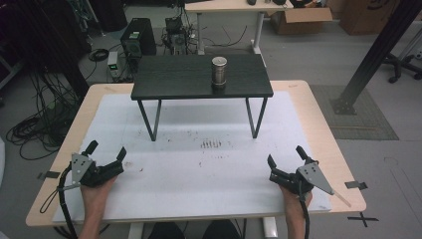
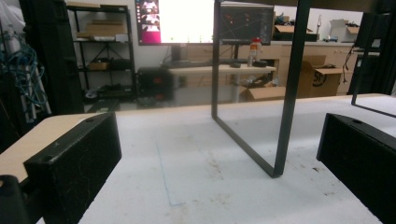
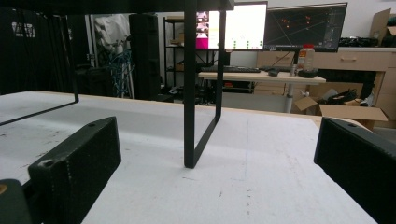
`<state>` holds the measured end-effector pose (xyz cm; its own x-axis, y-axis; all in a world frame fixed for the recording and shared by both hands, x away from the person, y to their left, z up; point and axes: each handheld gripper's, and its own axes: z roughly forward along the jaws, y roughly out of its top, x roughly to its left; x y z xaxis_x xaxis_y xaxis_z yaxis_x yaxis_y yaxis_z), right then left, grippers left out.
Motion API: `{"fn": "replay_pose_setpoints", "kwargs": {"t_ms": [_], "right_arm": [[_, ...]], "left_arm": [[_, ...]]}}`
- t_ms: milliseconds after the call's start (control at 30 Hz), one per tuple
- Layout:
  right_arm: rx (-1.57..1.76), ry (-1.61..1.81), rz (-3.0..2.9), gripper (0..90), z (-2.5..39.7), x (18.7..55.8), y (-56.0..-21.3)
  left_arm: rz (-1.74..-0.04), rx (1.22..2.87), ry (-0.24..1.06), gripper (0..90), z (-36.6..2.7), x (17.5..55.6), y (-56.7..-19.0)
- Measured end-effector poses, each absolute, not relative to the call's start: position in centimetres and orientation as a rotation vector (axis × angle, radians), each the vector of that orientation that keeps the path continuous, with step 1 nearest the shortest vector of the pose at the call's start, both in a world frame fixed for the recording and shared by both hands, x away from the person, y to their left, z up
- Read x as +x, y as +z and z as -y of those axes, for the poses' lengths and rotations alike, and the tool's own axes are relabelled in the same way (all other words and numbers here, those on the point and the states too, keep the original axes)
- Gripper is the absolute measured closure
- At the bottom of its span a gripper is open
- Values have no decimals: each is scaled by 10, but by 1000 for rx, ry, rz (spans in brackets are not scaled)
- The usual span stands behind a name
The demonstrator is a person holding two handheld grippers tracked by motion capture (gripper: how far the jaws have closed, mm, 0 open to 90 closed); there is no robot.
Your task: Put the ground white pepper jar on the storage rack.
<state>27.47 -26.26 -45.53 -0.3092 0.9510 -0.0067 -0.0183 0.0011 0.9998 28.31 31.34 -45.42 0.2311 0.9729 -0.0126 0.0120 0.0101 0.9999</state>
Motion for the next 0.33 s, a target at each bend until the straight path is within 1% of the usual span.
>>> {"fn": "replay_pose_setpoints", "kwargs": {"t_ms": [333], "right_arm": [[1027,1445,-1425,2,263,275,-455]], "left_arm": [[-1051,1319,1029,2,-312,284,-454]]}}
